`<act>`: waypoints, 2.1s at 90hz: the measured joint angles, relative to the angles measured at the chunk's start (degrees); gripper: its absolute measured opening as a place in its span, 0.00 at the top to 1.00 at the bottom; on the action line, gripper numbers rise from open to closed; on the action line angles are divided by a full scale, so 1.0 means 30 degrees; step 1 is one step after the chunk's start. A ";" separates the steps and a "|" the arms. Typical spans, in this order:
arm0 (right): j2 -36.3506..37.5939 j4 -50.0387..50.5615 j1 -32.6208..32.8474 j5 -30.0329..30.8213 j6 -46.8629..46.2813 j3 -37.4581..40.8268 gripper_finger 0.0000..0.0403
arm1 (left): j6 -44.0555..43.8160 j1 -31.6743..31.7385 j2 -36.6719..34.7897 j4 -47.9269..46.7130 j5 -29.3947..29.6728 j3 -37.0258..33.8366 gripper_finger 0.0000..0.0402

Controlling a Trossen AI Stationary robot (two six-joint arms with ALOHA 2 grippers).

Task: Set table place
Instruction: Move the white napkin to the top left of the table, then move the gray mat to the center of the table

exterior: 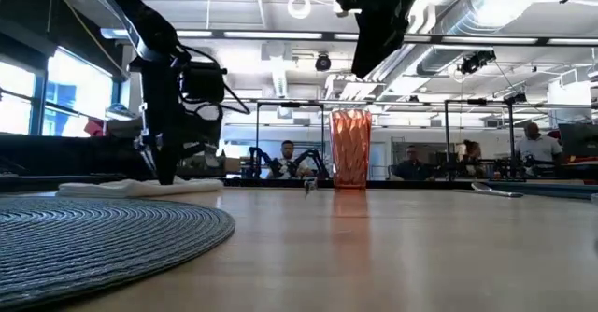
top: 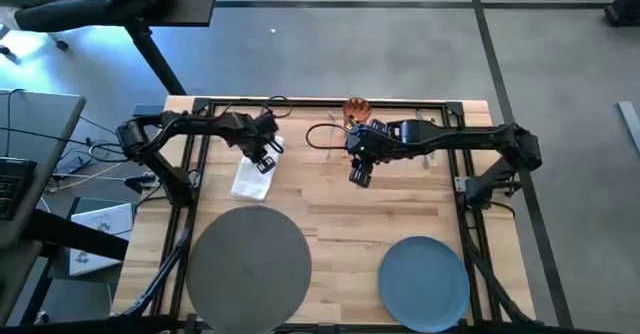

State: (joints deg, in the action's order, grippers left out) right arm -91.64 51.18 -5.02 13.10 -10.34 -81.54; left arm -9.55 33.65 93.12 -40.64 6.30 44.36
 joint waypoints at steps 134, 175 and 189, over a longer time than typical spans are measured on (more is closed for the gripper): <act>-1.5032 -0.9598 0.3394 -0.9712 -0.3691 -0.6485 1.00 | -0.3632 -0.0146 -1.4599 -0.6515 -0.5884 0.2782 0.99; -1.2677 0.4145 0.3113 -0.4247 -0.2963 -0.6242 1.00 | -0.3604 -0.0146 -1.4621 -0.6499 -0.5910 0.2804 0.99; -1.2261 0.7215 0.2973 -0.3825 -0.3461 -0.6186 1.00 | -0.3430 -0.0146 -1.4615 -0.6498 -0.5877 0.2802 0.99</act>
State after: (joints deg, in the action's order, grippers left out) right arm -128.42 72.82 3.90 1.63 -20.72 -100.09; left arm -19.84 33.21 49.27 -60.13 -11.33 52.77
